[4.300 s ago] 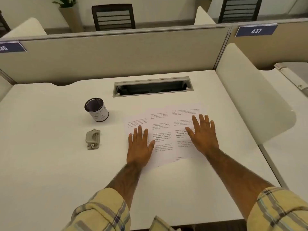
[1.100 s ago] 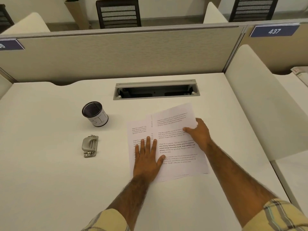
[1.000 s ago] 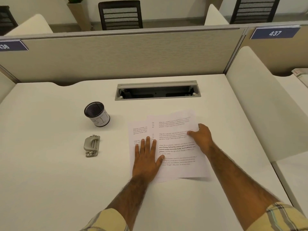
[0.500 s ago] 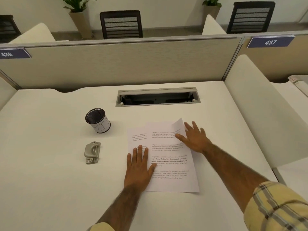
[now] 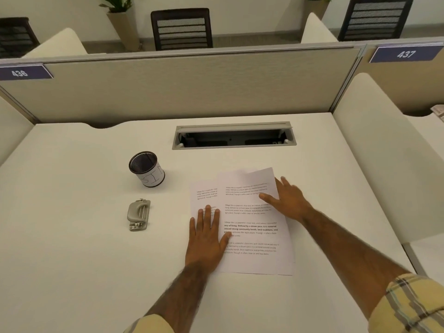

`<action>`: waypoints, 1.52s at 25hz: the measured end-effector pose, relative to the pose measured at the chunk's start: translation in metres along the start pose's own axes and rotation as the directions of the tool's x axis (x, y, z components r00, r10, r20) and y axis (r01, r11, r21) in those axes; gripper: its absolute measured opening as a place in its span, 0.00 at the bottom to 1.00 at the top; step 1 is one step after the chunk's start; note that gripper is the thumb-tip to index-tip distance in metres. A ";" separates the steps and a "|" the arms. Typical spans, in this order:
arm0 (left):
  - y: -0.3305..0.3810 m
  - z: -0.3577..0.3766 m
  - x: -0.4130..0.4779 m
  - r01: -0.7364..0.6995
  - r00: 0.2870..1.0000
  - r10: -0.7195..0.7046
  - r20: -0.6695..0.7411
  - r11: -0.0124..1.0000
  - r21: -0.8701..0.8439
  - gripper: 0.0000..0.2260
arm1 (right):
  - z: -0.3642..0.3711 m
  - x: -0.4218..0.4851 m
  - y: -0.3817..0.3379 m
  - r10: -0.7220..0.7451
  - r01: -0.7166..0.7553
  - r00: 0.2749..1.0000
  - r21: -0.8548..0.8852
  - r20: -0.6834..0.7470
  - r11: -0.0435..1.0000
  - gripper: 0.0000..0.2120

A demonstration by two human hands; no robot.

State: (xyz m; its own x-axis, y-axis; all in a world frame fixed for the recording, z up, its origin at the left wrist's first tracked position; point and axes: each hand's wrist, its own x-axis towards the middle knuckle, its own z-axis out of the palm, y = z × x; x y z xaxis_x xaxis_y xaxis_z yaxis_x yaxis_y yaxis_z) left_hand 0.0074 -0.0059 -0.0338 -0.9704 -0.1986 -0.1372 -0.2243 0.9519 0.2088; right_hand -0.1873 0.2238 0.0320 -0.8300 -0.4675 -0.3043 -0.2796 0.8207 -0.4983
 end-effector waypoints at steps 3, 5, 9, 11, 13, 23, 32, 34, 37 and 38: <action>0.002 0.000 0.000 0.007 1.000 -0.007 0.003 1.000 0.006 0.36 | 0.007 -0.021 -0.013 0.112 -0.008 0.983 0.583 -0.142 0.812 0.32; 0.004 -0.003 -0.002 -0.009 1.000 0.009 -0.007 1.000 -0.003 0.36 | 0.013 -0.036 -0.018 0.230 -0.064 0.963 0.712 -0.140 0.700 0.33; 0.000 -0.015 -0.015 0.003 0.993 -0.024 -0.115 0.983 -0.182 0.33 | 0.026 -0.057 -0.023 0.271 -0.073 0.943 0.675 -0.193 0.734 0.17; -0.013 -0.018 -0.028 -0.007 0.992 -0.017 -0.127 0.983 -0.183 0.33 | 0.031 -0.066 -0.029 0.234 -0.063 0.956 0.659 -0.175 0.750 0.12; -0.028 -0.018 -0.040 -0.004 0.997 -0.006 -0.078 0.993 -0.121 0.33 | 0.036 -0.068 -0.040 0.209 -0.056 0.965 0.651 -0.159 0.757 0.08; -0.044 -0.014 -0.041 0.029 1.000 -0.029 0.004 1.000 -0.008 0.32 | 0.026 -0.005 -0.066 -0.105 0.097 0.992 0.118 0.070 0.988 0.41; -0.042 -0.011 -0.040 0.048 0.999 -0.048 -0.001 0.999 -0.020 0.34 | 0.027 0.026 -0.056 -0.102 0.161 0.980 -0.373 0.171 0.914 0.49; -0.041 -0.010 -0.040 0.053 0.999 -0.053 0.002 0.998 -0.031 0.35 | 0.030 0.017 -0.063 -0.125 0.164 0.980 -0.282 0.152 0.945 0.46; -0.039 -0.010 -0.040 0.061 0.998 -0.062 -0.010 0.998 -0.030 0.33 | 0.032 -0.002 -0.072 -0.037 0.027 0.999 0.261 0.031 0.965 0.40; -0.038 -0.008 -0.039 0.066 0.998 -0.067 -0.014 0.997 -0.026 0.33 | 0.034 -0.010 -0.074 0.021 -0.008 1.000 0.467 -0.022 0.884 0.36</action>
State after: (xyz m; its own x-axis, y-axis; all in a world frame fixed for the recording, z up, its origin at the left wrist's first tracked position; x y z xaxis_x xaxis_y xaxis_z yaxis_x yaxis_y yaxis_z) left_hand 0.0530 -0.0364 -0.0284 -0.9545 -0.2649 -0.1368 -0.2903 0.9303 0.2243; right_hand -0.1421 0.1567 0.0446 -0.8460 -0.4429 -0.2969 -0.0146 0.5759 -0.8174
